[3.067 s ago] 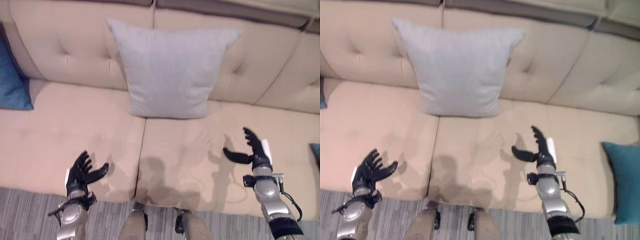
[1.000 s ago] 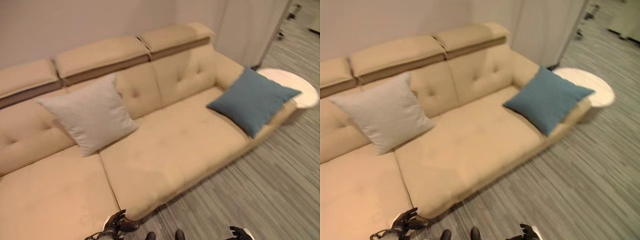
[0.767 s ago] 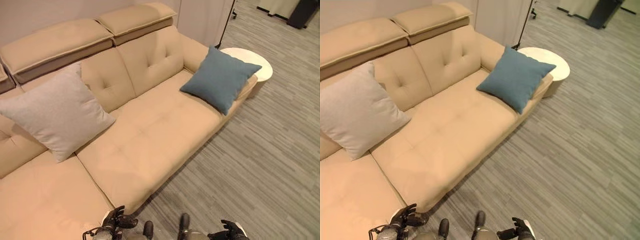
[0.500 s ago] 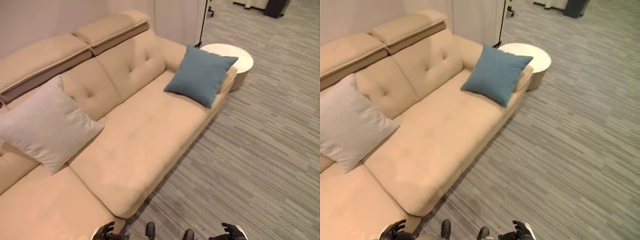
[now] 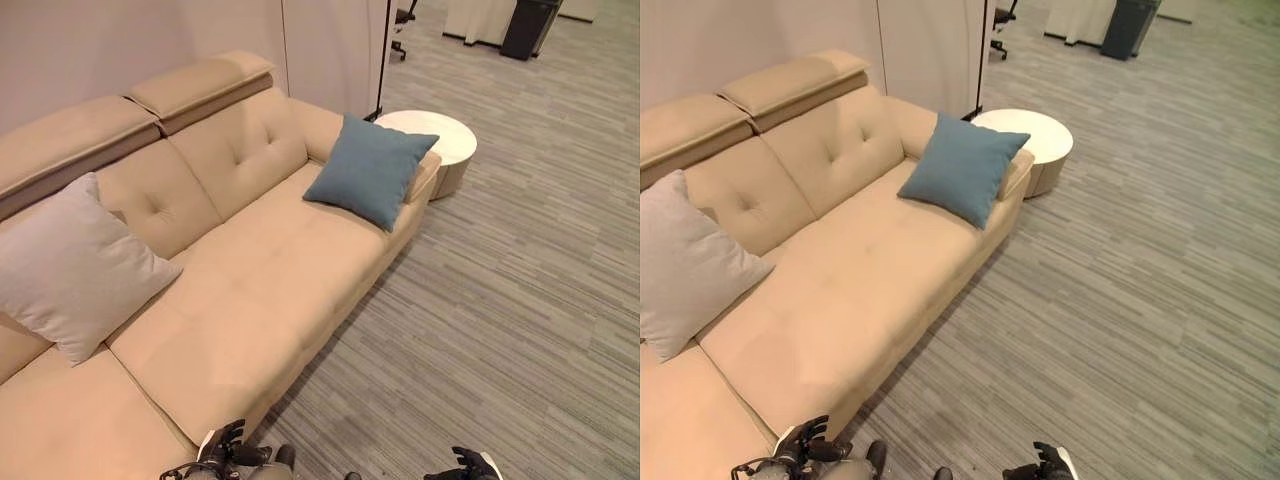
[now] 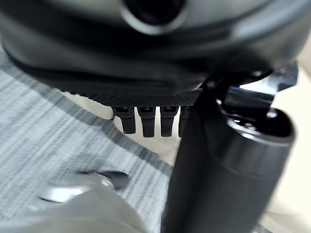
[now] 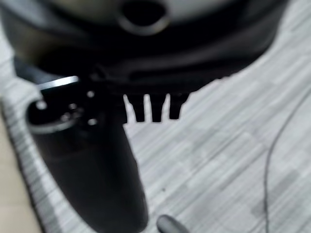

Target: Pick up all the scattered cushions and arrange them neatly on the sofa.

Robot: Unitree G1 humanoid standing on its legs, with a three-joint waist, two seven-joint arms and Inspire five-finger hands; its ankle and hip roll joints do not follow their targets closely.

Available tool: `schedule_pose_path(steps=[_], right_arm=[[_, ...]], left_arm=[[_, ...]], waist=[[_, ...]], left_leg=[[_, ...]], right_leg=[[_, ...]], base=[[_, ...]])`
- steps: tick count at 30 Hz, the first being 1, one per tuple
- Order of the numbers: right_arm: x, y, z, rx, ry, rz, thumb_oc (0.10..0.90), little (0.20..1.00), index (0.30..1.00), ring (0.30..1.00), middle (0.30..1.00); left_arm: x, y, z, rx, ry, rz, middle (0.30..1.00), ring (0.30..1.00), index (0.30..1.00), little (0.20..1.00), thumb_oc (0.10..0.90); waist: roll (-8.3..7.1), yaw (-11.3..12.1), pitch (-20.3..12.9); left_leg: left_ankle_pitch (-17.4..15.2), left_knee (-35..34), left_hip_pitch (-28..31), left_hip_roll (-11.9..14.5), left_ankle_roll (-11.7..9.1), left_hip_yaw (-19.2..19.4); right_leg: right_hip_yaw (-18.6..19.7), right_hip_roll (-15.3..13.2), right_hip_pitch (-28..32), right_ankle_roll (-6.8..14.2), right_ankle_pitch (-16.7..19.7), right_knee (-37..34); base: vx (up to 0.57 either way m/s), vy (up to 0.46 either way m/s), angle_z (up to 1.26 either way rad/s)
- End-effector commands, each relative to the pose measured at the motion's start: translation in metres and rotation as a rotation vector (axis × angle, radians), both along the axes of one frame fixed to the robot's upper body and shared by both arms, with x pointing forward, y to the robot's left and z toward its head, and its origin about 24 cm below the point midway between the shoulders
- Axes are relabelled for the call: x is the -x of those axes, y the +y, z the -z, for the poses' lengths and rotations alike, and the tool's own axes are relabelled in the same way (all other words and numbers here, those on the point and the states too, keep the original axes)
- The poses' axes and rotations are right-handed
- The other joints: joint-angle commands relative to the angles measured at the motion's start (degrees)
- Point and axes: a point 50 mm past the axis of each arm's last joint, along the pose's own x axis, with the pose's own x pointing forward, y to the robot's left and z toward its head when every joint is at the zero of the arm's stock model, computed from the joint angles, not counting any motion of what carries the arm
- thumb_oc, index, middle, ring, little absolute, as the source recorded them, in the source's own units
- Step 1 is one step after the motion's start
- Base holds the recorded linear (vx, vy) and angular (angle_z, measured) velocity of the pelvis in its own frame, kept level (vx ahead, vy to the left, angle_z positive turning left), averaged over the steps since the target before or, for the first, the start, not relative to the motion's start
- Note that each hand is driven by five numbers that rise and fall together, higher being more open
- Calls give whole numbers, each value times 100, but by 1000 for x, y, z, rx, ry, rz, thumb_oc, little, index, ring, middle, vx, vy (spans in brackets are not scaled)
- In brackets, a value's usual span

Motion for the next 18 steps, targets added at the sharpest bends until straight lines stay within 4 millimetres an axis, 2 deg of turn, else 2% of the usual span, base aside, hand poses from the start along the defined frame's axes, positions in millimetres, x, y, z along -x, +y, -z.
schedule_pose_path(steps=[1,3,5,6,7,8,9,10,11,12,14,18], right_arm=[[-5,-6,-4,29,-39,24,800,900,900,900,900],[-6,-5,-4,24,-43,24,800,900,900,900,900],[-20,1,-7,9,-84,0,800,900,900,900,900],[-20,1,-7,9,-84,0,800,900,900,900,900],[-26,2,-8,7,-99,-7,800,900,900,900,900],[-35,5,-11,4,-128,-20,800,900,900,900,900],[-37,6,-11,1,-131,-24,800,900,900,900,900],[-38,7,-12,-1,-133,-26,800,900,900,900,900],[-38,7,-12,-1,-133,-26,800,900,900,900,900],[-41,9,-12,0,-131,-36,800,900,900,900,900],[-43,8,-12,9,-129,-47,800,900,900,900,900],[-46,8,-14,14,-134,-61,800,900,900,900,900]], left_arm=[[7,4,1,-26,20,21,900,900,900,900,800],[8,6,1,-30,21,19,900,900,900,900,800],[3,13,-2,-46,6,20,900,900,900,900,800],[3,13,-2,-46,6,20,900,900,900,900,800],[2,14,-3,-49,1,20,900,900,900,900,800],[-4,16,-6,-60,-18,25,900,900,900,900,800],[-6,17,-7,-64,-27,22,900,900,900,900,800],[-8,17,-8,-67,-35,18,900,900,900,900,800],[-8,17,-8,-67,-35,18,900,900,900,900,800],[-10,17,-8,-72,-38,21,900,900,900,900,800],[-10,18,-8,-72,-33,18,900,900,900,900,800],[-9,19,-8,-79,-30,10,900,900,900,900,800]], waist=[[-128,170,-52],[-134,196,-78],[-112,237,-78],[-114,243,-76],[-80,225,-51],[-11,191,-4],[23,183,14],[52,184,8],[53,179,15],[82,216,-8],[103,239,-58],[148,156,-64]], left_leg=[[-635,363,227,-158,395,26],[-665,349,299,-137,430,69],[-778,341,513,-46,549,219],[-780,342,514,-46,551,226],[-828,353,586,-10,592,266],[-904,376,695,46,662,333],[-954,361,787,72,685,357],[-998,328,879,89,700,392],[-999,326,889,88,700,387],[-1085,201,1043,147,691,468],[-1144,99,1167,178,673,546],[-1212,-20,1406,241,604,535]], right_leg=[[270,-136,206,879,-334,518],[270,-171,177,907,-368,700],[234,-320,-146,1099,-307,1458],[241,-322,-152,1100,-313,1470],[189,-379,-295,1166,-258,1789],[-37,-527,-600,1308,-73,2337],[-204,-661,-712,1340,21,2483],[-411,-802,-754,1318,63,2432],[-415,-804,-744,1318,58,2436],[-832,-1036,-686,1188,-1,1987],[-1099,-1193,-762,1170,179,1530],[-1074,-1259,-1035,1260,487,1087]], base=[[161,74,-112],[108,61,-73],[115,81,-21],[62,54,-52],[70,69,-76],[107,81,-64],[128,53,-45],[84,13,-25],[138,-50,-49],[148,-88,-39],[193,-107,-30],[183,-91,-30]])
